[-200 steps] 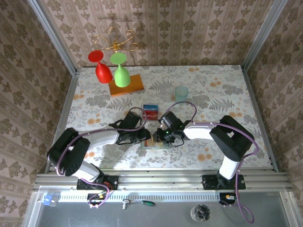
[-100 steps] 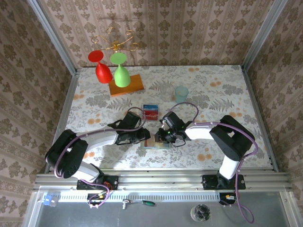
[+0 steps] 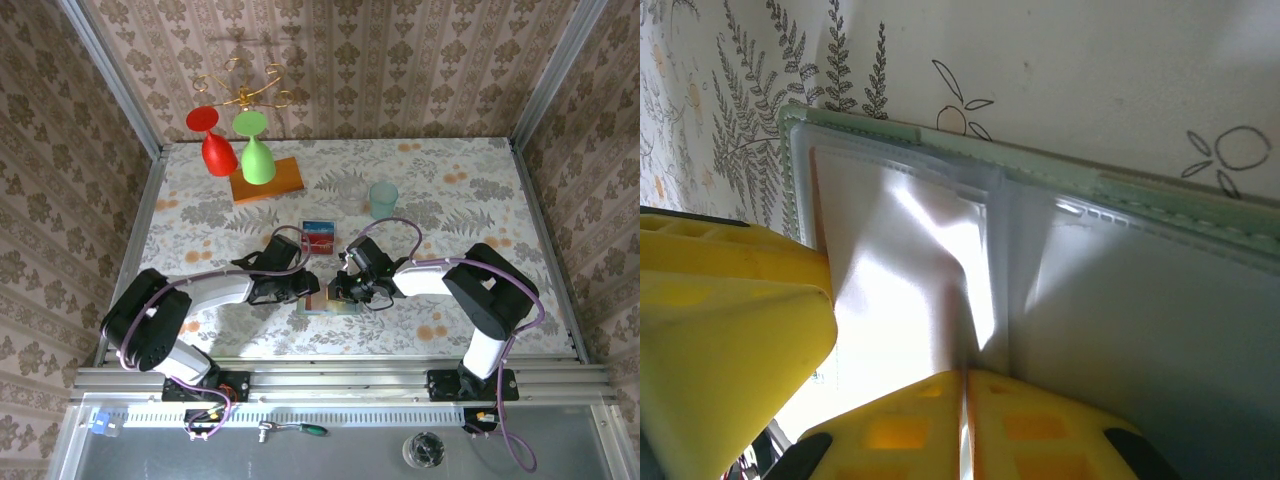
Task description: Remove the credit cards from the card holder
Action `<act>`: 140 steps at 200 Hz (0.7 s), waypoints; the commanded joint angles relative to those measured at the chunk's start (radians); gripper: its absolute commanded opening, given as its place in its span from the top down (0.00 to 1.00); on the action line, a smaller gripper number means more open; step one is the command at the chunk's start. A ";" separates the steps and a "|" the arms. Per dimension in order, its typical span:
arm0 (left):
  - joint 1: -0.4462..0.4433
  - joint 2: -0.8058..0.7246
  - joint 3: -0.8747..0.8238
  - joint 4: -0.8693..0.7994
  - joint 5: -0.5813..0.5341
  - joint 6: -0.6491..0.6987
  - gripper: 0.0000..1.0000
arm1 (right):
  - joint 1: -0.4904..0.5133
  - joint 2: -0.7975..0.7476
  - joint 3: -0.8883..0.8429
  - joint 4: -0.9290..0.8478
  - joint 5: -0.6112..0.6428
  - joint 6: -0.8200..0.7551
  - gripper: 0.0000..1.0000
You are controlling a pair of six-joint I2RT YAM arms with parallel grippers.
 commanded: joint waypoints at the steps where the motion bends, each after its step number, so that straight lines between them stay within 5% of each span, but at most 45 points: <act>1: -0.011 0.016 0.028 0.001 0.012 -0.016 0.73 | -0.011 0.026 -0.037 -0.061 0.031 0.002 0.86; 140: -0.017 -0.050 0.040 0.005 0.025 -0.024 0.77 | -0.013 -0.113 -0.042 -0.039 0.028 0.008 0.82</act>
